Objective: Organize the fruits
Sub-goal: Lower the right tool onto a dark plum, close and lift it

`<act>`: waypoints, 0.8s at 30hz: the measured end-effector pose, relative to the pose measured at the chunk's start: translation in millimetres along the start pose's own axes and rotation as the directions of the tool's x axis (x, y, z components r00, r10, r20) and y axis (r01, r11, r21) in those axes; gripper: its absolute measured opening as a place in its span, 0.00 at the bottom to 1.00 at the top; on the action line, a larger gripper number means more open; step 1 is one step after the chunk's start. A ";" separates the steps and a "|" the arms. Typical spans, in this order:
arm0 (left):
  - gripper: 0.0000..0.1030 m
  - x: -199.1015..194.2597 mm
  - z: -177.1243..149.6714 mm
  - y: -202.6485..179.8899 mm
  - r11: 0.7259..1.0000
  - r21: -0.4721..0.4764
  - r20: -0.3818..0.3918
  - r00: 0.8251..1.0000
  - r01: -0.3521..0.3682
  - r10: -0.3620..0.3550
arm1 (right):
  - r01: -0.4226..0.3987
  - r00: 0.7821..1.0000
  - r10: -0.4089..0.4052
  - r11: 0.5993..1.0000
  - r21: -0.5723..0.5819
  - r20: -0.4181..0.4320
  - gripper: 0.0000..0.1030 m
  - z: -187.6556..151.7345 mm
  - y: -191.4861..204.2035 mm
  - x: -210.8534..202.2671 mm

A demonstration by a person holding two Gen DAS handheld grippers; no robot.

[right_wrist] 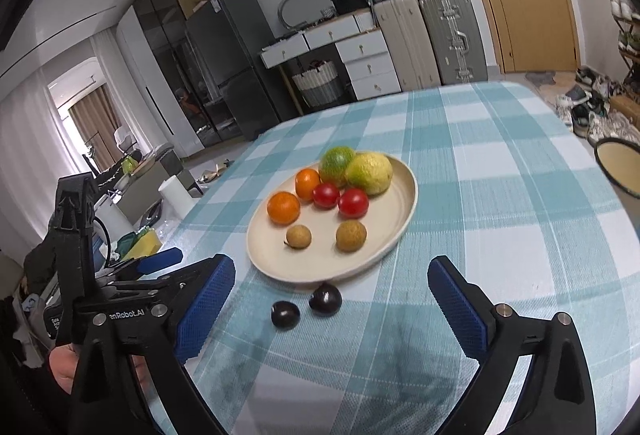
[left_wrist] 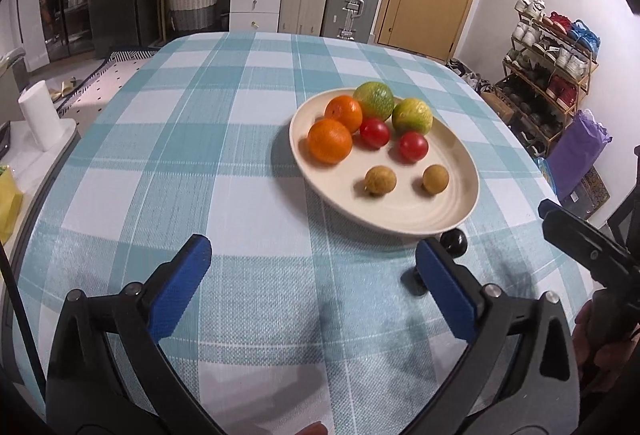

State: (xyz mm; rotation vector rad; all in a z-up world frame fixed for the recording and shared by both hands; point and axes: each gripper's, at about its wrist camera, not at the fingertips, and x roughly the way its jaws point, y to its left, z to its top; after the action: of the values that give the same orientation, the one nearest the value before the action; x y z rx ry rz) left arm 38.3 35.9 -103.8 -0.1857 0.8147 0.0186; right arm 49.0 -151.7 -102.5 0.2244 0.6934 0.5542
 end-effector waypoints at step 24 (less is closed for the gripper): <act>0.99 12.2 -13.7 9.6 1.000 -0.014 -0.020 1.000 0.007 -0.007 | -0.001 0.982 0.006 1.000 0.025 -0.191 0.75 -19.2 -2.7 55.2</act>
State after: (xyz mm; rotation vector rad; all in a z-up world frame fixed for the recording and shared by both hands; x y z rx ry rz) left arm 36.0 42.3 -123.4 -0.2019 0.8340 0.0156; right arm 72.4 -123.2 -147.9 0.1967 0.8867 0.5757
